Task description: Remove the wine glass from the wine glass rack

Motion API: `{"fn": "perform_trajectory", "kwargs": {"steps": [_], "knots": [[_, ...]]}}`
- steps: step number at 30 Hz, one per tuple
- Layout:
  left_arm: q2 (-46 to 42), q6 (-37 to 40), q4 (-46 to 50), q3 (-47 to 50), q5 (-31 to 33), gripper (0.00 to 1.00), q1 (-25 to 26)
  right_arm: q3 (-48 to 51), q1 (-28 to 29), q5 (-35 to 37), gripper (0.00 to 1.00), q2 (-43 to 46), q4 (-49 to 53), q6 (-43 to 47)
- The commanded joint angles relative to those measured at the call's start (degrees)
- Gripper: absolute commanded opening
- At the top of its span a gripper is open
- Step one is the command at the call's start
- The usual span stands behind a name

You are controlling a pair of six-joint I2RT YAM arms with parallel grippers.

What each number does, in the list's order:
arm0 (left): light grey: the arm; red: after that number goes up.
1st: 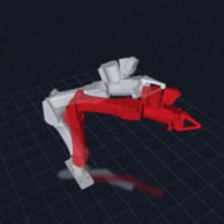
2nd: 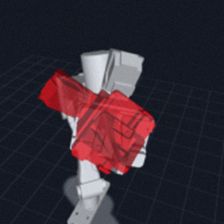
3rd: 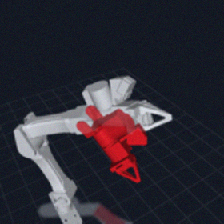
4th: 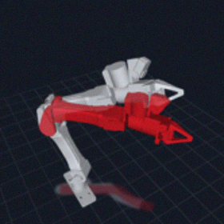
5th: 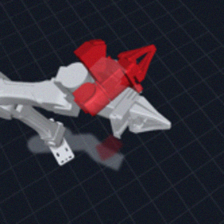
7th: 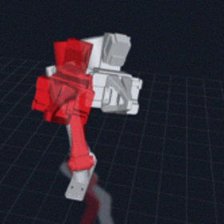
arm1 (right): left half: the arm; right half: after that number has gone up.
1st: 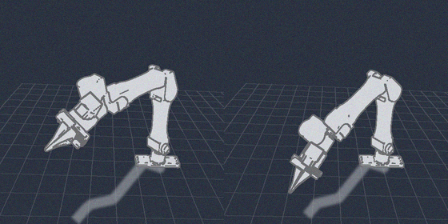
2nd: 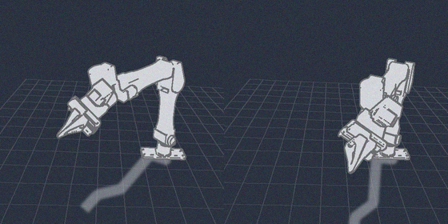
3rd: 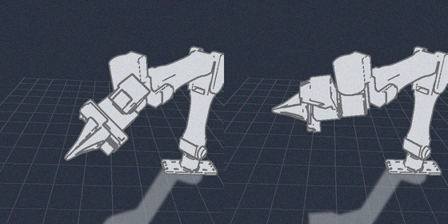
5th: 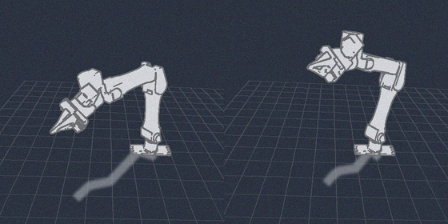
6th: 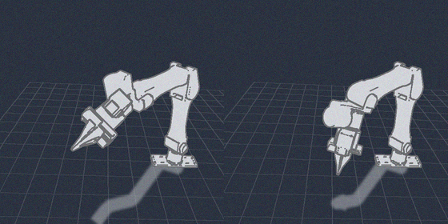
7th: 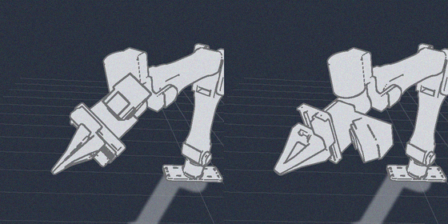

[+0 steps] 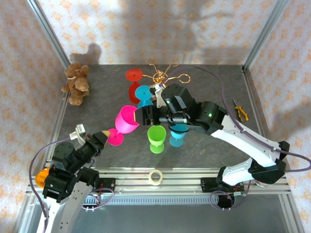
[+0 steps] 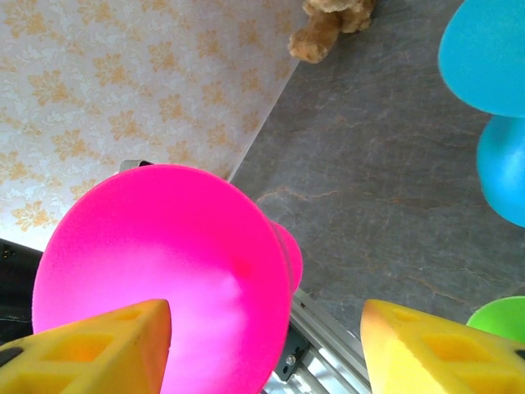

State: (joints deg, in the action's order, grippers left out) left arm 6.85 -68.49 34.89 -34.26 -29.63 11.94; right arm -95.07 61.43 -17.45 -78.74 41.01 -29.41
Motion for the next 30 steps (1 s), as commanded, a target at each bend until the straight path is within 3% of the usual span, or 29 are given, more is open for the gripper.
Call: {"fn": "perform_trajectory", "kwargs": {"steps": [1,7,22,30], "knots": [[-0.79,0.57,-2.99,0.42,-0.79,0.0,-0.35,0.22,-0.25,-2.09,0.6,-0.61,-2.52,-0.8],[-0.79,0.64,-3.16,0.42,-0.61,0.0,-0.34,0.32,-0.21,-3.81,0.56,-1.28,-3.56,-1.43],[-0.44,0.73,-2.07,0.44,0.94,0.0,-0.3,-0.25,-0.18,-4.67,0.0,-2.12,-2.59,-1.02],[-0.61,1.03,1.2,-1.3,4.16,0.0,-0.36,-1.85,-0.25,-3.38,0.0,-1.7,-0.56,-0.26]]}}
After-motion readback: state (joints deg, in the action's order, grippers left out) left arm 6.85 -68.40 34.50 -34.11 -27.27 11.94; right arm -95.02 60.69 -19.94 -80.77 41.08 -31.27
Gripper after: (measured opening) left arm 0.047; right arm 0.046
